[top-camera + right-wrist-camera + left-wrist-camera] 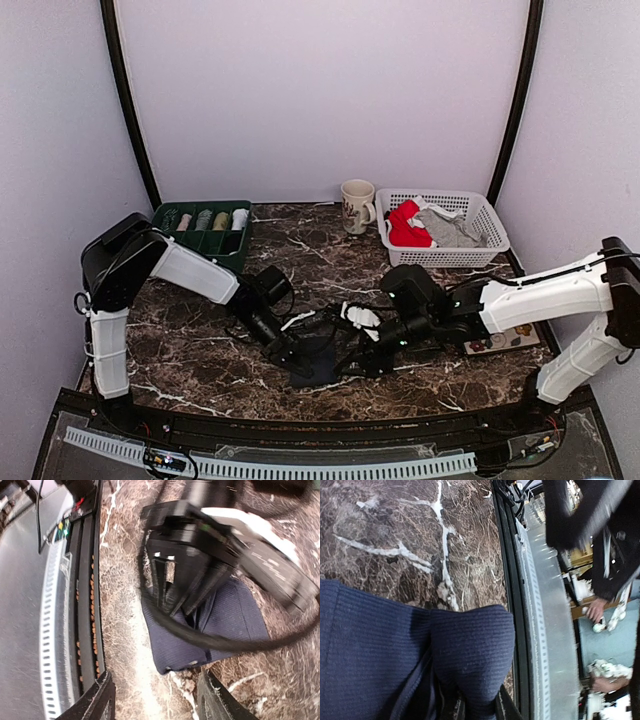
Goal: Roll the underwear
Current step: Roll the underwear at the center of the board.
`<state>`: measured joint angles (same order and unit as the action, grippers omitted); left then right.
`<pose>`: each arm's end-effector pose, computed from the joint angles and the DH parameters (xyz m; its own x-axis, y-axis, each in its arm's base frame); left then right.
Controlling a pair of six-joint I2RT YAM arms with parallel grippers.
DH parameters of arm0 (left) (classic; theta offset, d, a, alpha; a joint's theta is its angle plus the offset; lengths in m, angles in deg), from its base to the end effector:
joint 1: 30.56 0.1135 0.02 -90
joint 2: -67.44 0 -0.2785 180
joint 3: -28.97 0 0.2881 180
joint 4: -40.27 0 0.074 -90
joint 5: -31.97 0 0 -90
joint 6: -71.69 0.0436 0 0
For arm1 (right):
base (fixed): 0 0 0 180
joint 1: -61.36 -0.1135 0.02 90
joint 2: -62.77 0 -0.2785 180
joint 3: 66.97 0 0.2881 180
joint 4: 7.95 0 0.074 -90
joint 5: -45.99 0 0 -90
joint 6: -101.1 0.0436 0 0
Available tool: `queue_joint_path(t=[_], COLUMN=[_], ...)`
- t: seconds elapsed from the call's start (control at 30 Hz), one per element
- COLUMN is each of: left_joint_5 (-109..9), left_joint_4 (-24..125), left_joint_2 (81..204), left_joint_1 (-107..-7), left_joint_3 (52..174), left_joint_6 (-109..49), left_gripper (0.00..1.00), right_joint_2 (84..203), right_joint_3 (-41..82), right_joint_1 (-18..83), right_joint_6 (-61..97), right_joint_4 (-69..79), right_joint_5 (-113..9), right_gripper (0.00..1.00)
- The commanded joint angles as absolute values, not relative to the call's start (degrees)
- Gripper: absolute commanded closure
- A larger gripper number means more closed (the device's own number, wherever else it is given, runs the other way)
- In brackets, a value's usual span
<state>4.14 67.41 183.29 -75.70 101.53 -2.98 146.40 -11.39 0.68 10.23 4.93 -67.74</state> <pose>0.2426 -0.2985 0.0777 -0.4983 0.6757 -0.5433 0.6964 -0.0615 -0.7150 0.1460 0.2958 0.1802 -0.3064 -0.5739 -0.7594 -0.9518 0.1745 0.2521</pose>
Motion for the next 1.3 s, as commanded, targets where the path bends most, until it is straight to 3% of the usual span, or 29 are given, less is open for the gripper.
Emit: queue_joint_path(t=[0.0, 0.47, 0.87, 0.93, 1.0, 1.07, 1.27], left_joint_5=[0.3, 1.2, 2.0, 1.9, 1.8, 1.9, 1.6], left_joint_4=[79.3, 83.6, 83.7, 83.6, 83.7, 83.8, 79.8], left_joint_2=[189.4, 193.4, 193.5, 193.4, 193.2, 192.7, 185.5], left_joint_1=[-75.4, -74.8, -74.8, -74.8, -74.8, -74.7, -71.5], left_joint_3=[104.6, 109.0, 109.1, 109.2, 109.4, 109.5, 107.6], left_joint_6=[-3.3, -4.0, -2.4, -2.2, -1.9, -1.9, -4.7], left_gripper=[0.83, 0.78, 0.77, 0.76, 0.73, 0.67, 0.57], right_joint_2=[150.0, 161.9, 165.6, 165.6, 165.7, 165.9, 166.1], right_joint_3=[-7.7, 0.2, -0.6, -0.9, -0.9, -0.5, -0.2], right_joint_1=[-2.5, -7.8, -8.0, -7.9, -7.9, -7.9, -7.5], right_joint_6=[3.3, -4.5, -5.7, -6.1, -6.1, -5.7, -2.1], right_joint_4=[4.7, 7.6, 8.7, 8.7, 8.9, 9.5, 11.7], right_joint_5=[-60.9, -53.6, -42.9, -42.7, -43.7, -44.8, -52.3], right_gripper=[0.47, 0.49, 0.50, 0.57, 0.81, 0.97, 1.00])
